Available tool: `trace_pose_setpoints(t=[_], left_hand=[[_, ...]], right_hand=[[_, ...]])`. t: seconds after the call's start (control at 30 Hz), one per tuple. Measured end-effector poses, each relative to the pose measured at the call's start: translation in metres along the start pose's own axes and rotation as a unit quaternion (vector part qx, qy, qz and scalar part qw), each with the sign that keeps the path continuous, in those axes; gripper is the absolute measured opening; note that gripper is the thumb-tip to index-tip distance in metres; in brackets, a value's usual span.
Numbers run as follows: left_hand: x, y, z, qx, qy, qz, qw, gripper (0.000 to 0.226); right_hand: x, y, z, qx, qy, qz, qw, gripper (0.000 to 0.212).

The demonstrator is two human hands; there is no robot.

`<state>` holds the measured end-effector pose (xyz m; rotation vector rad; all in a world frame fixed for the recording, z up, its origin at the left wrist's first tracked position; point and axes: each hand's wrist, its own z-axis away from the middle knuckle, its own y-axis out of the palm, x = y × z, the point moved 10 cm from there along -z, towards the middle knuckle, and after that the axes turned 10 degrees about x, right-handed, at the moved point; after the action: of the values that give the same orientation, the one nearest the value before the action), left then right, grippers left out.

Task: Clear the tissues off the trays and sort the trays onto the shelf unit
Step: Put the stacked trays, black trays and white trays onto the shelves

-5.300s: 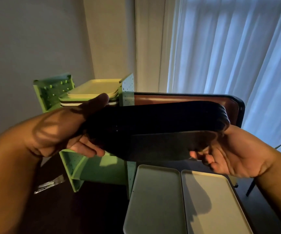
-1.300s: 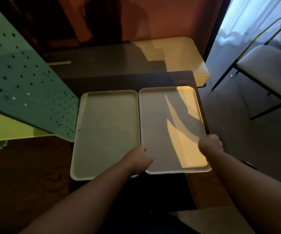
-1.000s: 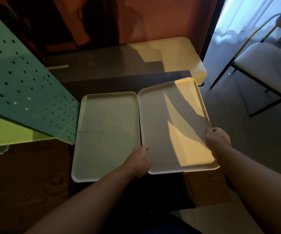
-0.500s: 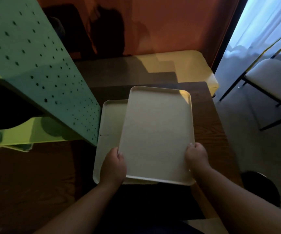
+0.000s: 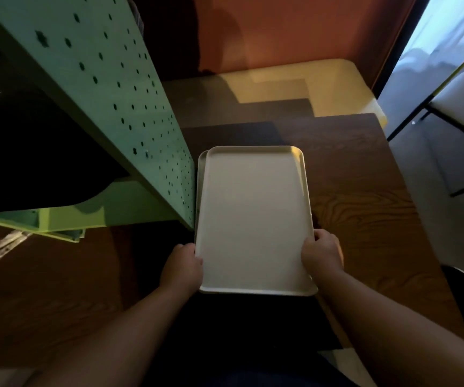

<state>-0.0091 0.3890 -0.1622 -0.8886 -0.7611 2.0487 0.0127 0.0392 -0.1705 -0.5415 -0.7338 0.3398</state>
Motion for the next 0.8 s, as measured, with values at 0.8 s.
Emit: trace_pose_setpoints(t=[0.8], left_hand=[[0.019,-0.003,0.005,0.092,-0.081,0.273,0.954,0.050]], right_hand=[[0.004,-0.009,-0.008,0.121,0.105,-0.053,0.986,0.008]])
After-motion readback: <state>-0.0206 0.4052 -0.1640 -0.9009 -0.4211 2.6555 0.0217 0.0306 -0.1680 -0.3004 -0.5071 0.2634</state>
